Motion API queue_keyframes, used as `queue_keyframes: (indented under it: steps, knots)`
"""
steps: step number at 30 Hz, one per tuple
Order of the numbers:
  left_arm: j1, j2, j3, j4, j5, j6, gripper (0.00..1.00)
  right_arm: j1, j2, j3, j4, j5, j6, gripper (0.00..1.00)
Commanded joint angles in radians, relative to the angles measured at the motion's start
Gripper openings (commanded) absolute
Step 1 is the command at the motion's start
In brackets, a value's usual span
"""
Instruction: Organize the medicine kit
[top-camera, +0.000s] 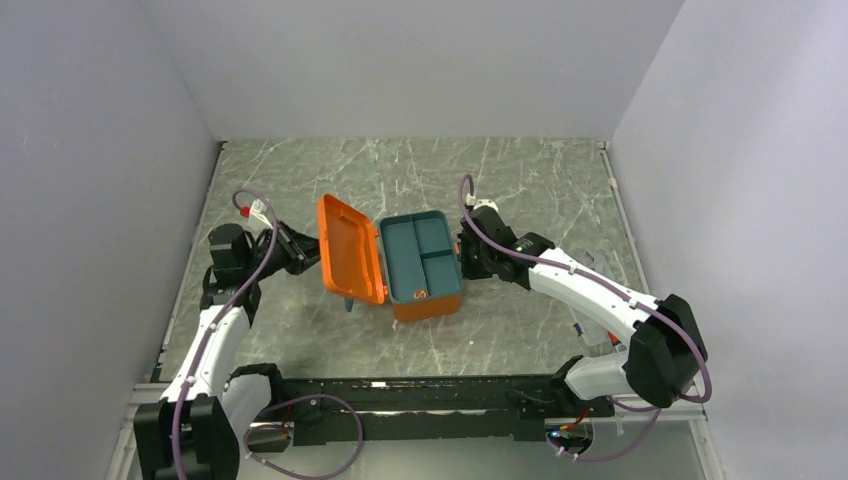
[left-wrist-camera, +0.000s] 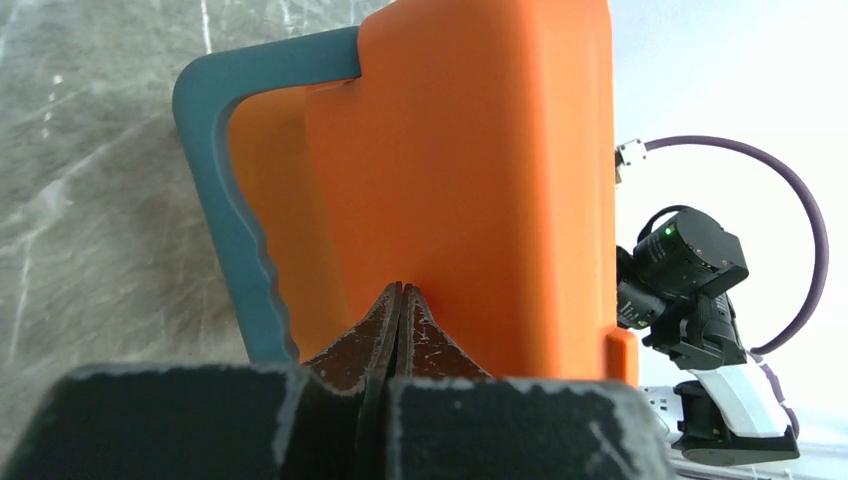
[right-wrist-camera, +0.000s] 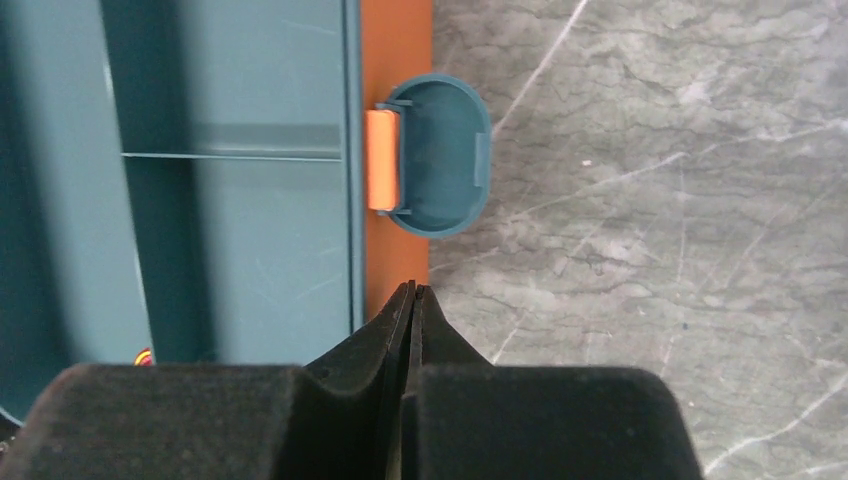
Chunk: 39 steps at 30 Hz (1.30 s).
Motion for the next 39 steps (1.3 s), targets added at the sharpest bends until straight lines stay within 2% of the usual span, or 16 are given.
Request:
queue_keyframes:
  steps: [1,10,24,31,39]
  knots:
    - [-0.063,0.015,0.073,0.095,-0.039,-0.031,0.0,0.007,-0.005,-0.002,0.076,-0.063,0.002,0.01]
    - [-0.172,0.064,0.102,0.116,-0.085,-0.032,0.0,0.08,0.036,0.017,0.119,-0.085,0.028,0.01]
    - [-0.243,0.1,0.11,0.153,-0.096,-0.034,0.0,0.142,0.053,0.042,0.143,-0.091,0.044,0.01]
    - [-0.281,0.12,0.106,0.166,-0.105,-0.033,0.0,0.142,-0.02,0.037,0.079,-0.022,0.043,0.01]
    - [-0.314,0.136,0.109,0.188,-0.113,-0.038,0.0,0.141,-0.102,0.048,-0.054,0.128,0.04,0.02]
